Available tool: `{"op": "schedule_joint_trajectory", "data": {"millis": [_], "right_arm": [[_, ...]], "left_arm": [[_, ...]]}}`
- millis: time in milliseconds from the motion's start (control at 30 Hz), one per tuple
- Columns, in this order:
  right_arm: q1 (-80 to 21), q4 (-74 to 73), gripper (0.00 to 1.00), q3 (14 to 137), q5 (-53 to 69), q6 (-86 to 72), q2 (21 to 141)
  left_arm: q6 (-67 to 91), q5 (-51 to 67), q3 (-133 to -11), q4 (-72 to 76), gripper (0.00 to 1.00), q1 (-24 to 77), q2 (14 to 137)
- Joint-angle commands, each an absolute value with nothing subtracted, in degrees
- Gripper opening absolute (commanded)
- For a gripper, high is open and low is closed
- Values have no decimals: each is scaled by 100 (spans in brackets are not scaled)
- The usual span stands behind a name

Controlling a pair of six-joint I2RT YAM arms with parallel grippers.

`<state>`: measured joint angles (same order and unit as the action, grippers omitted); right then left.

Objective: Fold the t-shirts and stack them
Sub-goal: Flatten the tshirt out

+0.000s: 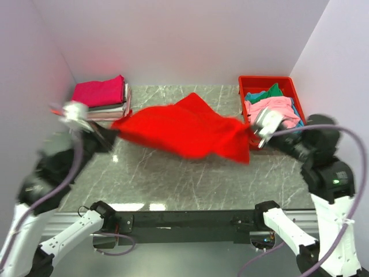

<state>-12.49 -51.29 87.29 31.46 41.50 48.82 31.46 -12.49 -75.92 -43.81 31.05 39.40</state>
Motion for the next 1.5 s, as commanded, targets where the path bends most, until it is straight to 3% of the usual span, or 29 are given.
{"op": "schedule_joint_trajectory", "data": {"millis": [0,133,233,300,333,367,467,500,600,733,933,1033,1067,1267,1467], "right_arm": [[-1230,-6589,0,7623,3866,5733,4615],[-1239,-8206,0,6567,4096,6897,4316],[-1292,-8279,0,6022,3842,6926,4175],[-1301,-8227,37,5802,3701,6970,4043],[-1301,-8166,48,5775,3648,6935,4034],[-1292,-8095,60,5792,3630,6804,4052],[-1301,-7674,71,5950,3507,6566,4200],[-1301,-7473,72,6037,3516,6461,4262],[-1292,-6632,73,6117,3533,5838,4604],[-1292,-5355,73,6240,3550,4573,5543],[-1292,-4562,68,7504,3947,3157,8142],[-1292,-4220,64,8321,3447,2585,9162],[-1283,-4140,63,8506,3297,2340,9428],[-1240,-3929,58,10140,1891,1478,11415],[-1108,-4166,58,11626,1977,1564,12594]], "left_arm": [[3963,-46,-6453,-5369,0,3103,3376],[4604,1290,-5530,-5853,0,3103,2743],[4702,2029,-5028,-6415,1,3103,2391],[4589,2530,-4800,-6853,3,3103,2259],[4579,2610,-4764,-7003,8,3111,2233],[4570,2715,-4755,-7118,25,3111,2232],[4360,2629,-5113,-7558,58,3103,2442],[4272,2489,-5254,-7646,68,3103,2522],[4227,2172,-5887,-7603,77,3103,2785],[4263,797,-6214,-6937,79,3103,3233],[3754,-596,-5634,-4160,89,2954,4857],[3463,-502,-5914,-3219,89,2060,6053],[3445,-57,-5959,-2991,84,1387,6421],[3691,833,-5537,-1829,79,-884,7460],[3253,1529,-5940,-1520,72,-1213,8840]]}}
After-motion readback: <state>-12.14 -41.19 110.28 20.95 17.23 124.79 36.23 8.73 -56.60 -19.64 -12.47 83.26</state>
